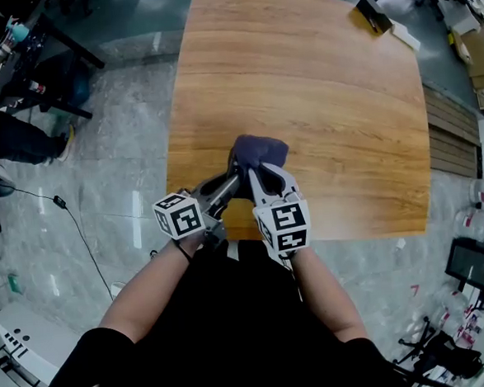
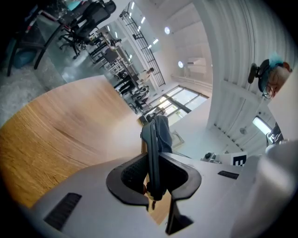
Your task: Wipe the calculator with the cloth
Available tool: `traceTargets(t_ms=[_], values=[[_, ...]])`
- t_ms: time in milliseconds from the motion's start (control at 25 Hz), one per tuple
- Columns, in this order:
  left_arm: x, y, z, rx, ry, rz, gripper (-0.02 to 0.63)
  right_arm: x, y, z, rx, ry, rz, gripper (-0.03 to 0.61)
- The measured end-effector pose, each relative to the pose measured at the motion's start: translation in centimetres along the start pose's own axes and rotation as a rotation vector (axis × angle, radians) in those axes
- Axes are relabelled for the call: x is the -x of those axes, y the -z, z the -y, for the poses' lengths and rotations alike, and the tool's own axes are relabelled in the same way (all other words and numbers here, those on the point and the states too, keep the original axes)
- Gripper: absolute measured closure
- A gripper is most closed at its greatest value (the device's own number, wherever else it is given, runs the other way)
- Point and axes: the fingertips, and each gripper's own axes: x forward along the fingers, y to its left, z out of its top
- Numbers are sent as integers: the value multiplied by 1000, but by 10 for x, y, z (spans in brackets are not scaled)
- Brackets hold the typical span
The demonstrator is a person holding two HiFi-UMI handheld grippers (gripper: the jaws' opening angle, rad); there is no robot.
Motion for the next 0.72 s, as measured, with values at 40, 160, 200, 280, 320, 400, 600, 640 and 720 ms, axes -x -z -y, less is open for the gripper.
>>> traceTargets(t_ms=[40, 160, 200, 280, 320, 400, 600, 640, 720], values=[[0, 1, 0, 1, 1, -4, 538, 2, 6, 7, -6, 16, -8, 531], [1, 0, 1, 12, 4, 8, 538, 7, 17, 24, -22, 73, -27, 531], [2, -5, 1, 34, 7, 34, 538, 9, 20, 30, -33, 92, -33, 531], [5, -16, 0, 62, 11, 84, 540, 13, 28, 44, -62, 125, -46, 531], [5, -21, 1, 63, 15, 99, 539, 16, 32, 49, -70, 137, -51, 531], [6, -31, 2, 50, 23, 116, 540, 21, 34, 56, -75, 154, -48, 531], [11, -40, 4, 36, 26, 138, 540, 27, 18, 49, -73, 166, 1, 531], [11, -39, 5, 35, 27, 135, 540, 26, 14, 45, -69, 159, 8, 531], [9, -36, 7, 36, 30, 127, 540, 25, 9, 37, -58, 140, 14, 531]])
